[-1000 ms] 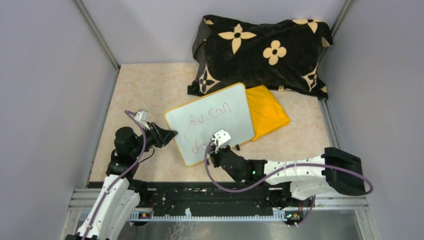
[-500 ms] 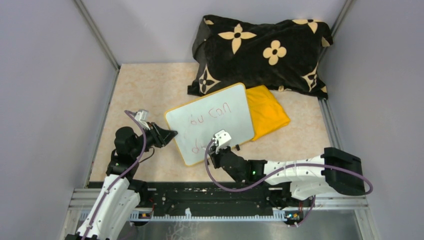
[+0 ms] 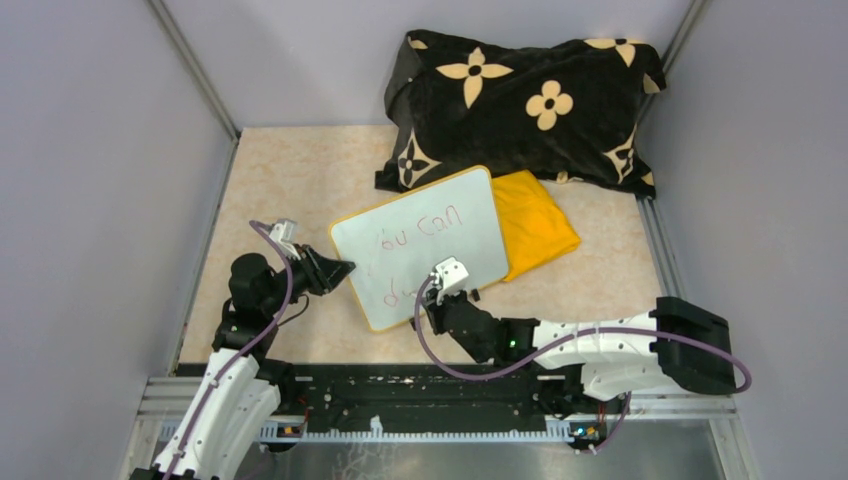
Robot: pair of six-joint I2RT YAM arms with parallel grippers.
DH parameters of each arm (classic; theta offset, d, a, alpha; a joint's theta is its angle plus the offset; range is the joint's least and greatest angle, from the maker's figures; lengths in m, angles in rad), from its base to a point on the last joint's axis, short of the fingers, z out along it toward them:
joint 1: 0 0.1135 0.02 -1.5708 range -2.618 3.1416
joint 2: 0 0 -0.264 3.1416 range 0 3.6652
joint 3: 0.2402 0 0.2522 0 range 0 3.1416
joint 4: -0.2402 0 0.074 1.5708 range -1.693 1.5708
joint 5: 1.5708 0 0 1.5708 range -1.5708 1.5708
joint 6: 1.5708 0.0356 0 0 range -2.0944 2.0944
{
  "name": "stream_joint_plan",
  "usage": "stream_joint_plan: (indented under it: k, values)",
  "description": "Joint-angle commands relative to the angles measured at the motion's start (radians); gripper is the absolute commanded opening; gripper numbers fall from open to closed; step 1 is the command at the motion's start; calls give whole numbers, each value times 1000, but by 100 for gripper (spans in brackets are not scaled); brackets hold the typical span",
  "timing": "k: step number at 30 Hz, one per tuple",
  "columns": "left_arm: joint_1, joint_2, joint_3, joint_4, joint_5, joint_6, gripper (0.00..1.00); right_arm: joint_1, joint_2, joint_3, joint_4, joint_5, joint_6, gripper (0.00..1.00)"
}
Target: Write a sentence on the whiteboard
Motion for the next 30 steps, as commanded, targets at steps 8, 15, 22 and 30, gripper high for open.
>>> stream_joint_plan:
  k: [8,15,22,30]
  values:
    - [0,-7,-6,22,25,3,35,-25,-13,55,36,23,-45,0]
    - [0,-10,-6,22,24,2,35,-25,6,74,53,13,-58,0]
    - [-1,-11,-7,22,26,0,35,-25,19,85,60,-9,-57,0]
    - [-1,-13,-9,22,25,0,35,-25,50,88,71,-54,-40,0]
